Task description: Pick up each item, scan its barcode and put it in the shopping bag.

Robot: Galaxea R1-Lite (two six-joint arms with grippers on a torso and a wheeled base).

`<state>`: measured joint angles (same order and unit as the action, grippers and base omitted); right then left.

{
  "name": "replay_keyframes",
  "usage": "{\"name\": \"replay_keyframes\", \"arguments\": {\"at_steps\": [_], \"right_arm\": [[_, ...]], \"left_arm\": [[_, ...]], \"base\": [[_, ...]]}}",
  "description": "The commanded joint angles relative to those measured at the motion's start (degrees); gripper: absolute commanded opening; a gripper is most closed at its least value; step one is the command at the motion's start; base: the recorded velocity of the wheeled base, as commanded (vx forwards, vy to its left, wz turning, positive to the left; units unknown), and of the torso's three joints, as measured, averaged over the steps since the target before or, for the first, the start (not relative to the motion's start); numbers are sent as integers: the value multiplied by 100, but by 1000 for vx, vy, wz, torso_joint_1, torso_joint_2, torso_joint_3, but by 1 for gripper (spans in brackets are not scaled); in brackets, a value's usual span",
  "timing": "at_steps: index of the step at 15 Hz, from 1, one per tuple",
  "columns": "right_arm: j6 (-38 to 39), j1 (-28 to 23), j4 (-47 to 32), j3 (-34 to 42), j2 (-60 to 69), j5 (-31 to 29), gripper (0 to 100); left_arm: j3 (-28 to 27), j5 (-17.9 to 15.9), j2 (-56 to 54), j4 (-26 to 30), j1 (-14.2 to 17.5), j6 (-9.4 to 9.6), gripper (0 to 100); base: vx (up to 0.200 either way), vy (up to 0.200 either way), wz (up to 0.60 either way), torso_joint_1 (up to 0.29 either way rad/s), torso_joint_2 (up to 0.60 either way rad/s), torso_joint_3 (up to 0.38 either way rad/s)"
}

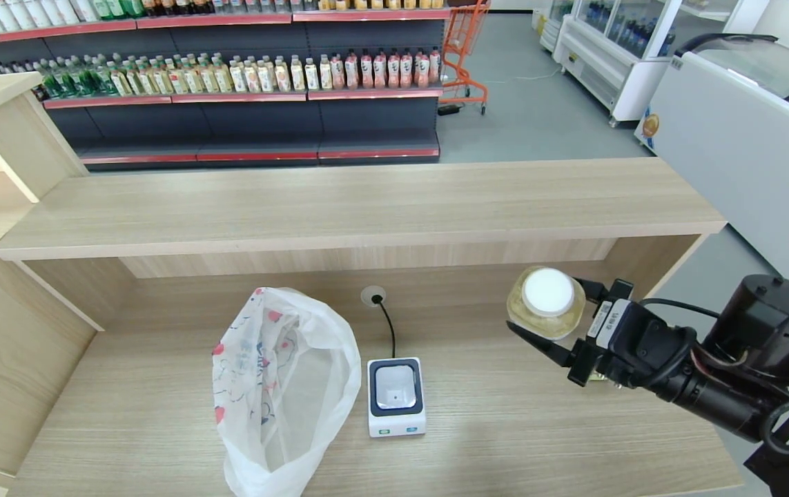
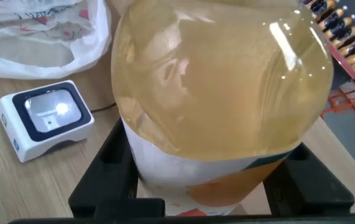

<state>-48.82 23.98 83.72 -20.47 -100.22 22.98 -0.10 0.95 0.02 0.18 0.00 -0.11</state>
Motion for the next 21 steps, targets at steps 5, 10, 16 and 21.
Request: {"name": "replay_keyframes", "arguments": {"at_steps": [5, 10, 16, 21], "right_arm": [[-66, -86, 91, 201, 90, 163, 0], [-637, -227, 65, 377, 81, 356, 0], [-989, -403, 30, 570, 108, 365, 0], [-1033, -403, 39, 948, 178, 356, 0]], "left_arm": [[1, 2, -2, -1, 0, -15, 100], [1, 2, -2, -1, 0, -15, 100], [1, 2, -2, -1, 0, -7, 100], [1, 2, -2, -1, 0, -7, 100]], "base": [[0, 40, 0, 0, 0, 0], [0, 200, 0, 10, 6, 2], [0, 167, 0, 0, 1, 1], [0, 0, 0, 0, 0, 0]]}}
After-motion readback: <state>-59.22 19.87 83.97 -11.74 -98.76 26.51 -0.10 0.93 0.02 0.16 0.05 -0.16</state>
